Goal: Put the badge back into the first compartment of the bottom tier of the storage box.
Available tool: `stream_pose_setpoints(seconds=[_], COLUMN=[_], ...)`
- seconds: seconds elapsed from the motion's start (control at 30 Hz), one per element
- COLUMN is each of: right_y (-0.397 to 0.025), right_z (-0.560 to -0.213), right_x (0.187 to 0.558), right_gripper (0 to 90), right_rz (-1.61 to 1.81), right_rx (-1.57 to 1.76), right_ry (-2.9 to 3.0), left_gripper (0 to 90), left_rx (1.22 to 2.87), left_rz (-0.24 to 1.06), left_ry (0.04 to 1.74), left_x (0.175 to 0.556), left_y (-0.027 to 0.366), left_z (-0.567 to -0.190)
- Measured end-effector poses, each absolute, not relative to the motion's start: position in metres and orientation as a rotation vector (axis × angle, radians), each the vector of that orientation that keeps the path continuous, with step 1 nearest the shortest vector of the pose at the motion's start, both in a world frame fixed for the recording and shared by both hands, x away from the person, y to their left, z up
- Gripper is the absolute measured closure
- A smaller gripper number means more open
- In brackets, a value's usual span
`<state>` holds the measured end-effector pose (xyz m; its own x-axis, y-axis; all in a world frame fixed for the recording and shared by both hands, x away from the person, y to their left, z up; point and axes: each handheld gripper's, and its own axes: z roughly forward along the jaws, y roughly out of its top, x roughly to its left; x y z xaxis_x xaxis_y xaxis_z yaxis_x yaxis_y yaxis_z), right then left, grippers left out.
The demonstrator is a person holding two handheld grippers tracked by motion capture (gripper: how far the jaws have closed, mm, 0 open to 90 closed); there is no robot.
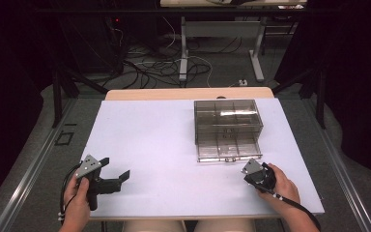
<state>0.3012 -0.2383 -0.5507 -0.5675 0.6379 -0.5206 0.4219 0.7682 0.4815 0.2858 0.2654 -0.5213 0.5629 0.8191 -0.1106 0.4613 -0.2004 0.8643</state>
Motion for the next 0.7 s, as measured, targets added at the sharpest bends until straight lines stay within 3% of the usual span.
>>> stream_pose_setpoints(seconds=[0.7], right_y=[-0.2336], right_z=[-0.5507], right_x=[0.3039], right_gripper=[82.6], right_rz=[0.333], right_rx=[0.77], right_ry=[2.254], left_gripper=[4.1], left_rx=[1.842], left_rz=[0.473], left_ry=[1.05], left_x=[0.2845], left_y=[0.2669], left_z=[-0.521])
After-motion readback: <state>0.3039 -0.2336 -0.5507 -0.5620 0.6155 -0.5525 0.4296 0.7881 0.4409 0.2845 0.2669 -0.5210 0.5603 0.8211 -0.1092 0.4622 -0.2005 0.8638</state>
